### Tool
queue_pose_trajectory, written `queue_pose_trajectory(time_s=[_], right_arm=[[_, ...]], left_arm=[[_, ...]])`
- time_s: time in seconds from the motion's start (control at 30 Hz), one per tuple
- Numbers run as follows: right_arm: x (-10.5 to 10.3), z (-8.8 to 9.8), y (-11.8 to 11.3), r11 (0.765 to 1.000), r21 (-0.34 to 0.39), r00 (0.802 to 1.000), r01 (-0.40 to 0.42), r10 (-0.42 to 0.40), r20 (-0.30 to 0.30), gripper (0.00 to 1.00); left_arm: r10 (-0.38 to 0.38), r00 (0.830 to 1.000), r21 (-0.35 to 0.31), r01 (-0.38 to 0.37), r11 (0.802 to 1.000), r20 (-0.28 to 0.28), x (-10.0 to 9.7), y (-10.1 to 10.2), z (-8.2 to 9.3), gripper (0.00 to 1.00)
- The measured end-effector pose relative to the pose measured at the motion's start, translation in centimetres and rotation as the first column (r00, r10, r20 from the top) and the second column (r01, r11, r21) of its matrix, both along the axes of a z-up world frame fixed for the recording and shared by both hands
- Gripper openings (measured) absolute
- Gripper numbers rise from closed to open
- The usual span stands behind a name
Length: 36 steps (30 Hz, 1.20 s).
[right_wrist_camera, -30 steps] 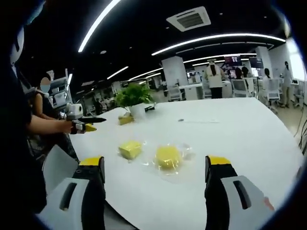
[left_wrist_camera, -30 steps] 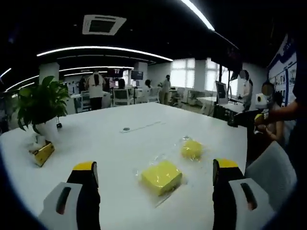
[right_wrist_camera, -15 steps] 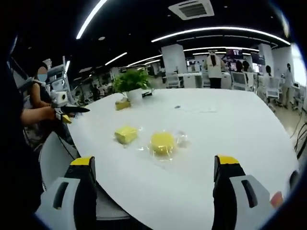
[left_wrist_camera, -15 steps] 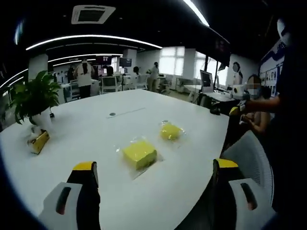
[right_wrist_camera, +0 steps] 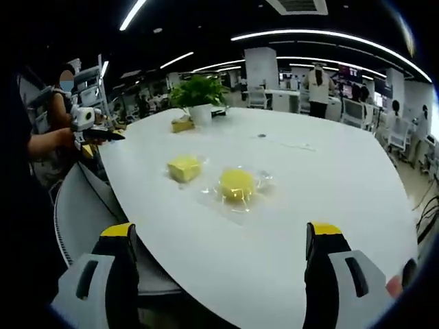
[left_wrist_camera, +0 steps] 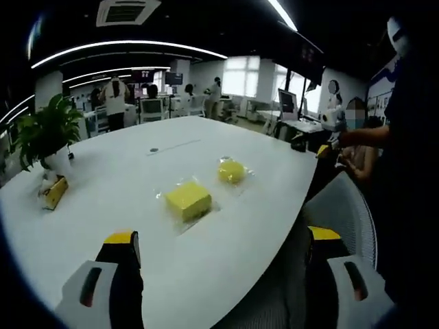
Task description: Compare the silicone blocks by pressing each to a similar depth, holding the contact briefly, and releasing to observe deformation and rebound differences across the visible hardness samples.
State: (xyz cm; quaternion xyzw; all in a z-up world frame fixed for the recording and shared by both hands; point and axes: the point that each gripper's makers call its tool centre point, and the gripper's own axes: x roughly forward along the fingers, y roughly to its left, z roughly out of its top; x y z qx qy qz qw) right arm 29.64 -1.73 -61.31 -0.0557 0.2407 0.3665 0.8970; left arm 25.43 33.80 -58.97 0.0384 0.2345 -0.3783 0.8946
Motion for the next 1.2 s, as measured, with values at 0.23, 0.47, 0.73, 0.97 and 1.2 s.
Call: queue_pose_trajectory(time_s=[0.23, 0.47, 0.73, 0.97, 1.2], right_arm=[[-1.0, -0.9, 0.3, 0.998, -0.054, 0.999, -0.037, 0.036, -0.019, 0.96], [-1.4, -0.4, 0.2, 0.998, -0.05, 0.999, -0.033, 0.032, -0.013, 0.96], [-1.4, 0.6, -0.2, 0.999, -0.041, 0.999, -0.021, 0.022, 0.025, 0.96], [-1.1, 0.5, -0.9, 1.0, -0.004, 1.0, 0.021, -0.021, 0.016, 0.96], [-1.2, -0.3, -0.3, 1.0, -0.003, 1.0, 0.009, -0.009, -0.002, 0.94]], left_arm=[[-0.025, 1.0, -0.01, 0.025, 1.0, 0.002, -0.8, -0.5, 0.0, 0.99], [-0.036, 0.999, -0.014, 0.036, 0.999, -0.008, -1.0, -0.8, 0.3, 0.99], [-0.042, 0.999, -0.025, 0.042, 0.999, 0.006, -0.9, -1.2, 0.9, 0.99], [-0.013, 1.0, -0.052, 0.012, 0.999, -0.018, -0.3, -1.4, 0.6, 0.99], [0.004, 0.999, -0.126, -0.01, 0.992, -0.045, 1.0, -2.7, 1.0, 0.99]])
